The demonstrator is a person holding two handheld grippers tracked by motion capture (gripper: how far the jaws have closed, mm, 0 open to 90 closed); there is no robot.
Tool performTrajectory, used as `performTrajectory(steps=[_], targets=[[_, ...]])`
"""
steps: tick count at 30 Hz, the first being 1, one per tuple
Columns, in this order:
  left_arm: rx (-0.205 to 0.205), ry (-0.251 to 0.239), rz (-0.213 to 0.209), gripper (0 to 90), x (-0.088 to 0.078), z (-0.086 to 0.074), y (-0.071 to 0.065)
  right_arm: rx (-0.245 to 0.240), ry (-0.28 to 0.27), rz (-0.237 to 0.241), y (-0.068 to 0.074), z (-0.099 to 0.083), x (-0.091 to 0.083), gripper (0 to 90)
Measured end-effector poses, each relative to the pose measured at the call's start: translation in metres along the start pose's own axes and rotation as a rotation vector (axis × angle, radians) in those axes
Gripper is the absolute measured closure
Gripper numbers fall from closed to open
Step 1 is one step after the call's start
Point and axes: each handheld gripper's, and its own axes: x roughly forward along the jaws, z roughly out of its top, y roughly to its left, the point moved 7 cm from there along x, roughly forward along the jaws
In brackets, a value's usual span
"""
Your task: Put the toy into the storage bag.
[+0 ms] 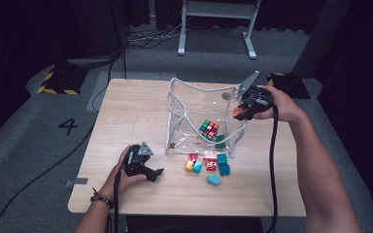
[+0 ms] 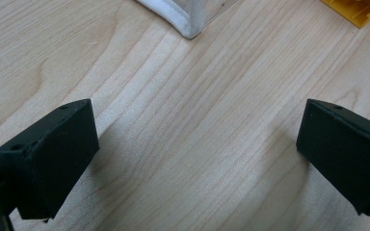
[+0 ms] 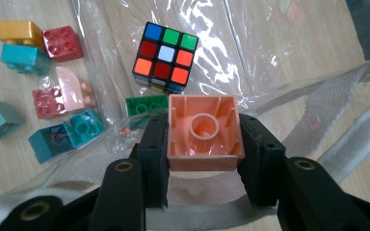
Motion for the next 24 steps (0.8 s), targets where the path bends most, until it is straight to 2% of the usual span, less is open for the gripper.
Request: performTrajectory(steps=[11, 12, 17, 19, 22, 24], targets=[[0.002, 0.0, 0.002, 1.1, 0.0, 0.0, 0.0, -0.01, -0.013, -0.008, 0.001, 0.0, -0.002, 59.0], [0.001, -0.003, 0.005, 1.1, 0.0, 0.0, 0.0, -0.011, -0.019, -0.01, 0.002, 0.0, -0.002, 56.8], [0.002, 0.0, 0.001, 1.1, 0.0, 0.0, 0.0, 0.006, -0.059, -0.054, -0.001, 0.001, -0.006, 51.0], [0.0, 0.0, 0.001, 1.0, 0.0, 0.0, 0.0, 0.001, -0.092, -0.065, 0.0, 0.001, -0.008, 49.1], [-0.001, -0.004, 0.005, 1.0, 0.0, 0.0, 0.0, 0.028, -0.139, -0.081, 0.001, -0.001, -0.013, 48.2], [0.0, 0.001, 0.0, 1.0, 0.0, 0.0, 0.0, 0.027, -0.183, -0.097, 0.001, -0.002, -0.017, 45.9]])
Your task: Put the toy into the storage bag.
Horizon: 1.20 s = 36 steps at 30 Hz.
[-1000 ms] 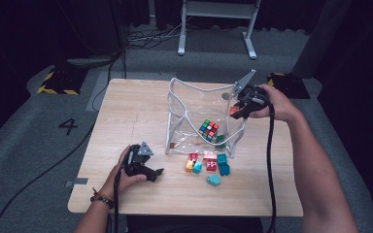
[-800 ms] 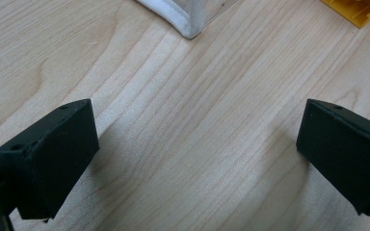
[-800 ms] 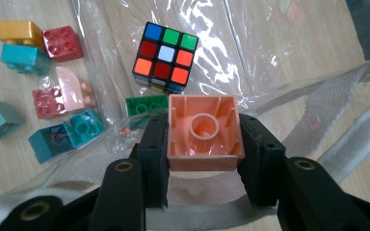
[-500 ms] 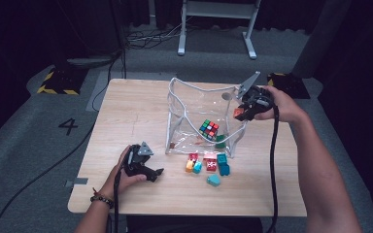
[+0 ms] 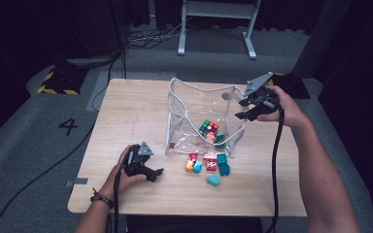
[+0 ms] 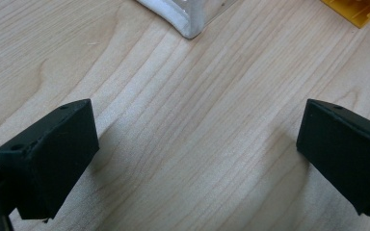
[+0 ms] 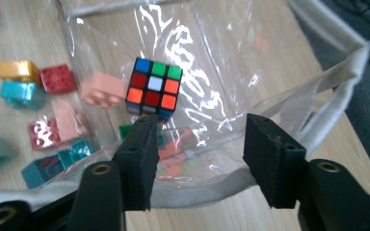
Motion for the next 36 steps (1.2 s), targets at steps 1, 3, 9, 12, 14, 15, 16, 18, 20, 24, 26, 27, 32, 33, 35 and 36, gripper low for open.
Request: performTrajectory(steps=[1, 3, 9, 12, 14, 15, 16, 18, 20, 24, 26, 27, 32, 33, 35, 36], targets=[[-0.001, -0.005, 0.004, 1.0, 0.0, 0.0, 0.0, 0.005, -0.012, -0.007, 0.0, -0.001, -0.002, 45.7], [-0.001, -0.004, 0.004, 1.0, 0.0, 0.0, 0.0, 0.035, -0.045, -0.016, 0.002, -0.002, -0.008, 43.7], [0.0, 0.0, -0.001, 1.0, 0.0, 0.0, 0.0, 0.084, -0.188, -0.064, 0.005, -0.004, -0.024, 38.1], [0.0, 0.0, 0.0, 1.0, 0.0, 0.0, 0.0, 0.099, -0.257, -0.103, 0.009, -0.006, -0.034, 35.1], [0.0, -0.002, 0.002, 1.0, 0.0, 0.0, 0.0, 0.115, -0.286, -0.118, 0.011, -0.009, -0.039, 33.4], [0.0, 0.0, 0.0, 1.0, 0.0, 0.0, 0.0, 0.123, -0.293, -0.122, 0.012, -0.01, -0.041, 32.8], [0.0, 0.0, 0.0, 1.0, 0.0, 0.0, 0.0, 0.135, -0.305, -0.131, 0.012, -0.012, -0.044, 30.8], [-0.001, 0.001, -0.001, 1.0, 0.0, 0.0, 0.0, 0.158, -0.316, -0.169, 0.014, -0.018, -0.048, 28.4], [0.0, 0.0, -0.001, 1.0, 0.0, 0.0, 0.0, 0.167, -0.331, -0.179, 0.017, -0.024, -0.051, 28.8], [0.0, 0.0, -0.002, 1.0, 0.0, 0.0, 0.0, 0.176, -0.369, -0.18, 0.027, -0.037, -0.058, 30.7], [0.0, 0.0, 0.0, 1.0, 0.0, 0.0, 0.0, 0.194, -0.387, -0.185, 0.032, -0.043, -0.06, 30.7], [0.0, 0.0, 0.0, 1.0, 0.0, 0.0, 0.0, 0.194, -0.387, -0.185, 0.032, -0.043, -0.06, 30.7], [-0.001, -0.002, 0.002, 1.0, 0.0, 0.0, 0.0, 0.206, -0.404, -0.159, 0.056, -0.06, -0.055, 30.9], [-0.001, -0.004, 0.003, 1.0, 0.0, 0.0, 0.0, 0.207, -0.406, -0.151, 0.06, -0.063, -0.053, 30.9], [-0.003, -0.004, 0.0, 1.0, 0.001, 0.0, 0.0, 0.209, -0.399, -0.136, 0.07, -0.069, -0.047, 31.2], [-0.003, -0.005, 0.0, 1.0, 0.001, 0.0, -0.001, 0.199, -0.396, -0.137, 0.074, -0.072, -0.045, 31.3]])
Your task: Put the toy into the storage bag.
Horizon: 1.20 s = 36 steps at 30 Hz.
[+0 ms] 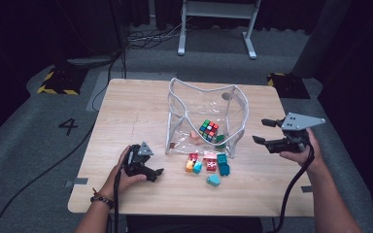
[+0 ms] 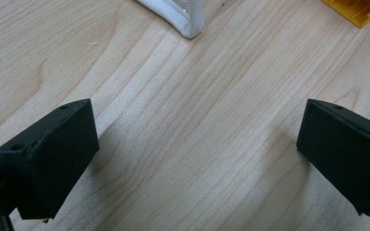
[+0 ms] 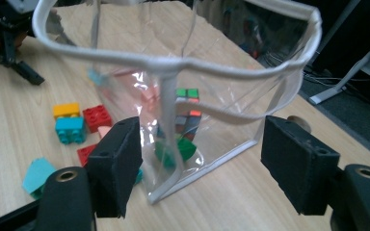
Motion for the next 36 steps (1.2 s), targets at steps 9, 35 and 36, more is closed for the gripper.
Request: performTrajectory(steps=[9, 35, 36], targets=[[0.0, 0.0, 0.0, 1.0, 0.0, 0.0, 0.0, 0.055, 0.032, 0.094, 0.033, -0.041, 0.015, 33.3], [0.0, 0.005, -0.003, 1.0, 0.0, 0.0, 0.0, 0.154, 0.156, 0.177, 0.097, -0.099, 0.105, 31.3], [0.0, 0.005, -0.003, 1.0, 0.0, 0.0, 0.0, 0.157, 0.151, 0.173, 0.098, -0.099, 0.107, 31.1]])
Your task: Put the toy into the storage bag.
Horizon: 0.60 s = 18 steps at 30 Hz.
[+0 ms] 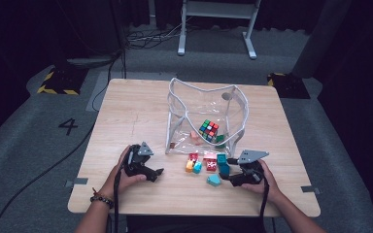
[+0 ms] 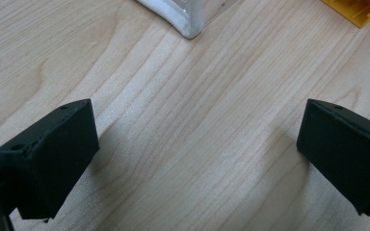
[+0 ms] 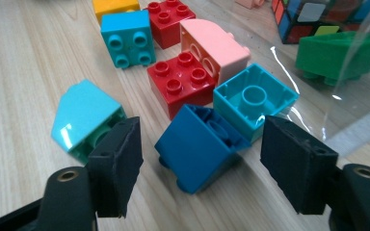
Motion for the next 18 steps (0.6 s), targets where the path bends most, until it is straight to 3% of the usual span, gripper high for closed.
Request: performTrajectory(steps=[6, 7, 10, 18], targets=[[0.0, 0.001, 0.0, 1.0, 0.0, 0.0, 0.0, 0.013, 0.039, -0.018, 0.002, -0.001, 0.011, 30.8], [0.002, -0.001, 0.004, 1.0, 0.0, 0.0, 0.0, -0.002, 0.043, -0.035, 0.002, -0.001, 0.013, 32.6], [-0.001, 0.0, -0.001, 1.0, 0.0, 0.0, 0.0, 0.0, 0.031, -0.042, 0.0, -0.002, 0.01, 40.8], [-0.001, 0.0, -0.001, 1.0, 0.0, 0.0, 0.0, -0.022, 0.045, -0.033, -0.004, -0.008, 0.001, 41.3]])
